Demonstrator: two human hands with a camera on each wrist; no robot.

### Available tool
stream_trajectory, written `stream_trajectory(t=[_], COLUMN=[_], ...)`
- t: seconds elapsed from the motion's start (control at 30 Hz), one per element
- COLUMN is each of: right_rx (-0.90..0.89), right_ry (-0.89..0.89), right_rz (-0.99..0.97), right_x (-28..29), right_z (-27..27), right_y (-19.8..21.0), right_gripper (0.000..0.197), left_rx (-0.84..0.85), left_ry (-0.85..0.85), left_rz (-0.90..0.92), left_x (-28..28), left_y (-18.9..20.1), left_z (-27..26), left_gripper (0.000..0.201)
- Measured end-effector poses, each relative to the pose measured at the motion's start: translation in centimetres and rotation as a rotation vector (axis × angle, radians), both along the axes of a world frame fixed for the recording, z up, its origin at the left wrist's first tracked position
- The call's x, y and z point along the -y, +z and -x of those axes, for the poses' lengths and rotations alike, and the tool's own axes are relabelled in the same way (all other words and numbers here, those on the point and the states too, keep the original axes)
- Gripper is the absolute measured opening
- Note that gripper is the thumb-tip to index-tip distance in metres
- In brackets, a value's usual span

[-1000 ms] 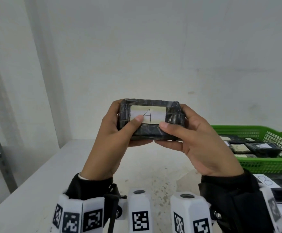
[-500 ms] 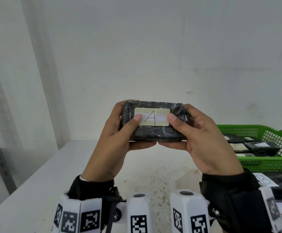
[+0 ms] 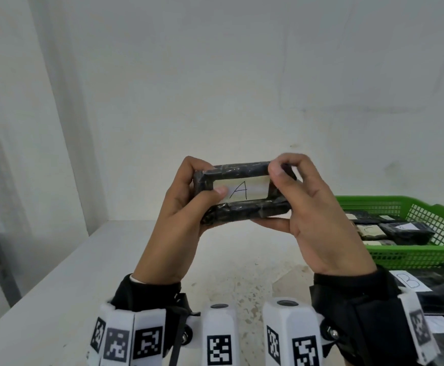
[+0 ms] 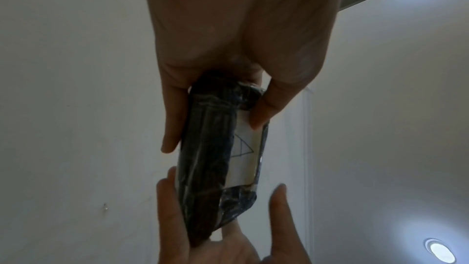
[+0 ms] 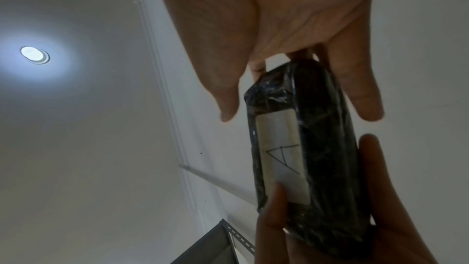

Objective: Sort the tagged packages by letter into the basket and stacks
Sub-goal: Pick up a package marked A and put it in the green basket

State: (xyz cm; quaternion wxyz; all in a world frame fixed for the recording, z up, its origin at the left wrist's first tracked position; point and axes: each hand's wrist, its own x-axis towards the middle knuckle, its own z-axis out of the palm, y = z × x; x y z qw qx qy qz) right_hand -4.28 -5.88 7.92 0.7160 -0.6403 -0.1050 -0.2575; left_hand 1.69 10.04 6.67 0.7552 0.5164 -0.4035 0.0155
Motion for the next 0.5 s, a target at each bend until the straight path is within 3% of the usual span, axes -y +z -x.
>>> stream_trajectory(t=[0.07,0.13,0.27,0.4,0.5], right_rx=[-0.080,-0.186,-0.180,-0.046,-0.031], right_ry=[0.066,0.165,0.173,0.103,0.066], right_rz=[-0.016,-0.017,-0.091,-0.160,-0.071], right_x=[0.36,0.42,0.38,0.34,0.02], right_z=[0.00,0.07,-0.23,-0.48,-0.65], right_y=[0.09,0.25,0.14,-0.12,-0.41], right_gripper=[0.062,0.075,0.052,0.037,0.028], left_rx=[0.042,0.111,0.147,-0.025,-0.106], left_ry=[0.010,0.021,0.076,0.138,0.116], left_rz=[-0.001,-0.030,-0.088,-0.117,-0.075], left_x=[-0.13,-0.24,-0.44,-0.15,0.43], left_y=[0.03,0.07,-0.30,-0.46,-0.48], left_z=[-0.01,0.14,-0.44,-0.76,-0.63], left_gripper=[0.017,0.022,0.033,0.066,0.059])
